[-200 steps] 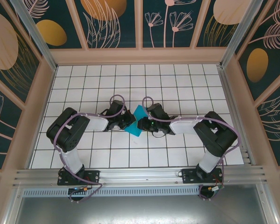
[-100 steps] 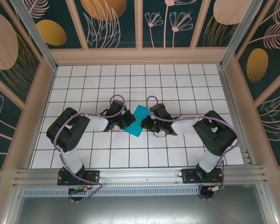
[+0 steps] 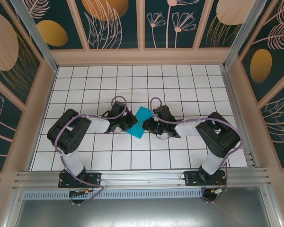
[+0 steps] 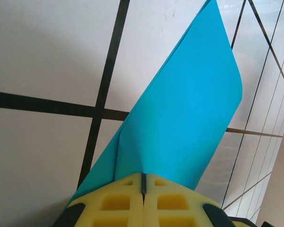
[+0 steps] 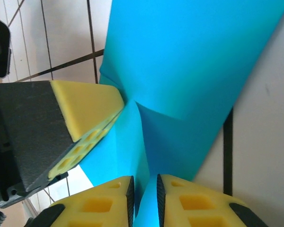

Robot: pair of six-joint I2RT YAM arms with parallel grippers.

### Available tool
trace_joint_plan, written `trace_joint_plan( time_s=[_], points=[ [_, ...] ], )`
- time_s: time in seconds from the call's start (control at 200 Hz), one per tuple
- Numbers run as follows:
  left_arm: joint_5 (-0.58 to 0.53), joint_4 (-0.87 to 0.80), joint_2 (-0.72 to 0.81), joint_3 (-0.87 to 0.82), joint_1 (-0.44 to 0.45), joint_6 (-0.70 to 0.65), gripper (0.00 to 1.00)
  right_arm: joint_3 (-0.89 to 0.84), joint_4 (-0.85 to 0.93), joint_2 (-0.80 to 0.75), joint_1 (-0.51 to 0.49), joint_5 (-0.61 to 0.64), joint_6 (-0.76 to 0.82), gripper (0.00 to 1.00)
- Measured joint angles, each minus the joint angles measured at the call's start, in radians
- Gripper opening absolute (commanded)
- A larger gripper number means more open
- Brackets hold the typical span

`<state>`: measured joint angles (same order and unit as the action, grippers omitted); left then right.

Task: Fold a paper plane with a square sheet of paper (pick it up from the middle)
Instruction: Fold the triangle a second time at the center of the table.

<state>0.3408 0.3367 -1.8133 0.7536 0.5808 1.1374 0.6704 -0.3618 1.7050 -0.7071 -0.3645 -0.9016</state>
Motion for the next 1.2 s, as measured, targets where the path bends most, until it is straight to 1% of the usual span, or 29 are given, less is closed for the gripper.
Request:
trace_joint_plan(
  time_s=[0.115, 0.22, 0.32, 0.36, 0.44, 0.786, 1.011, 1.201],
  points=[
    [0.0, 0.0, 0.0, 0.0, 0.0, 0.0, 0.08, 0.0, -0.01, 0.0, 0.003, -0.005, -0.002, 0.07],
    [0.0, 0.0, 0.0, 0.0, 0.0, -0.003, 0.13, 0.0, -0.008, 0.0, 0.006, -0.005, 0.005, 0.02],
    [0.003, 0.005, 0.004, 0.0, 0.001, -0.013, 0.2, 0.0, -0.008, 0.002, 0.012, -0.005, 0.016, 0.01],
    [0.003, 0.003, 0.011, 0.0, 0.001, -0.019, 0.24, 0.0, -0.009, 0.008, 0.014, -0.005, 0.026, 0.01],
    [0.002, -0.004, 0.029, 0.0, 0.001, -0.031, 0.29, 0.0, -0.007, 0.022, 0.014, -0.005, 0.04, 0.01],
    [0.027, -0.001, 0.108, -0.006, 0.001, -0.058, 0.29, 0.004, -0.005, 0.045, 0.019, -0.012, 0.095, 0.01],
    [0.037, 0.016, 0.109, -0.036, 0.014, -0.053, 0.3, 0.014, 0.003, 0.046, 0.019, -0.016, 0.117, 0.01],
    [0.036, 0.073, 0.081, -0.039, 0.021, -0.042, 0.31, 0.015, 0.01, 0.046, 0.019, -0.015, 0.13, 0.01]
  ],
)
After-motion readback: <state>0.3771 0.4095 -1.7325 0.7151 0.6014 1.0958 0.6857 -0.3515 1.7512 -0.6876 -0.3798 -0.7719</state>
